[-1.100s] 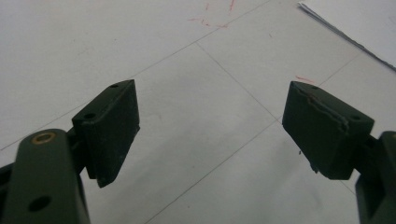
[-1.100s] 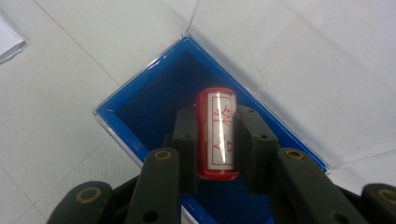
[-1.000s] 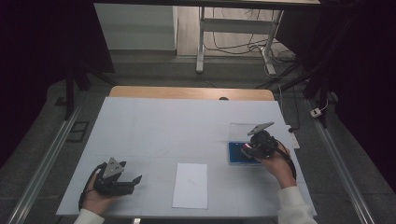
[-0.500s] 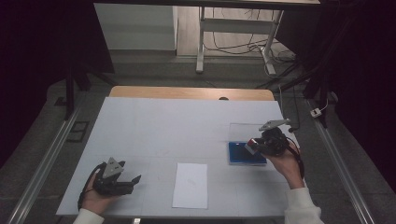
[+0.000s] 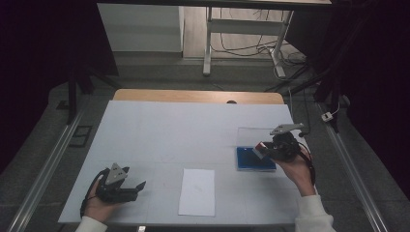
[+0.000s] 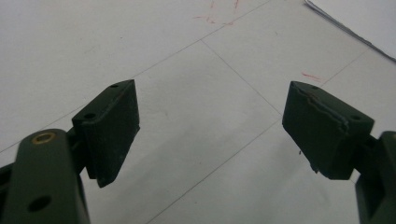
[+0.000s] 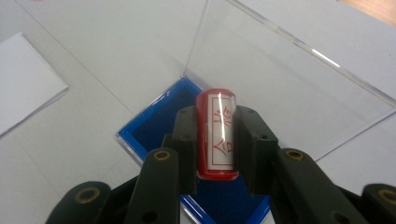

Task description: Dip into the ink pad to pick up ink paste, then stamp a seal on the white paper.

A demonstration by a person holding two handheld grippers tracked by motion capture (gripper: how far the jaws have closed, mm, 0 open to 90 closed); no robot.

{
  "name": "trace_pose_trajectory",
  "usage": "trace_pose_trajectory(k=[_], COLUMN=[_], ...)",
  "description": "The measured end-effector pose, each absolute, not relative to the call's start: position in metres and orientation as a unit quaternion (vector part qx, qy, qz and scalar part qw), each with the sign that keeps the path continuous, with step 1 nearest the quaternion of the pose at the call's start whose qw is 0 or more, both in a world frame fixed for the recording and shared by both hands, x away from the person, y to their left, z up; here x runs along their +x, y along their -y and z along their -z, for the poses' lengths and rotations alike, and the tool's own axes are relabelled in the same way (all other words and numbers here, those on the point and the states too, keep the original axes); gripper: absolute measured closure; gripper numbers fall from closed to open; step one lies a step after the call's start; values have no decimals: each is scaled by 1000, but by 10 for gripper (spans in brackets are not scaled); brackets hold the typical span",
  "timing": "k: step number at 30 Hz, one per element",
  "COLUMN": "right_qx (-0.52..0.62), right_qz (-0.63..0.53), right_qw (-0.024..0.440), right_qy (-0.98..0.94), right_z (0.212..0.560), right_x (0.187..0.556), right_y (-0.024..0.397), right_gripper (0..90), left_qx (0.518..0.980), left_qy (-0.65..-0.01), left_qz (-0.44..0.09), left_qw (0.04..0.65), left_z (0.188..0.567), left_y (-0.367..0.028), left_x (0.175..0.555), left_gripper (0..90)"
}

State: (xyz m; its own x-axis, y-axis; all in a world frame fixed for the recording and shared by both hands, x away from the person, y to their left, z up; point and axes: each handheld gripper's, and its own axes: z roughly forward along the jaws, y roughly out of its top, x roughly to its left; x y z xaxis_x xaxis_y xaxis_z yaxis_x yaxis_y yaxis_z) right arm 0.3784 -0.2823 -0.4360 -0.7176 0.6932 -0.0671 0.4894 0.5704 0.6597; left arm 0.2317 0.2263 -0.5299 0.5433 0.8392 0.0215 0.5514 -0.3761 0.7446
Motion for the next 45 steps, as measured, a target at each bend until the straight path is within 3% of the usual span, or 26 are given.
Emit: trace_pose_trajectory(k=[24,45], right_qx=[307,255], right_qz=[-337,-347], right_qw=[160,139], right_qy=[-876,-891], right_z=[425,421], right_x=[369,355], right_y=[270,235], right_gripper=[699,699], left_qx=[804,803], left_qy=[-432,-431], left_qz=[-204,-208], left_qw=[353,355], left_z=[530,529], left_y=[-227,-226], left_x=[232,232], left_gripper=[191,192])
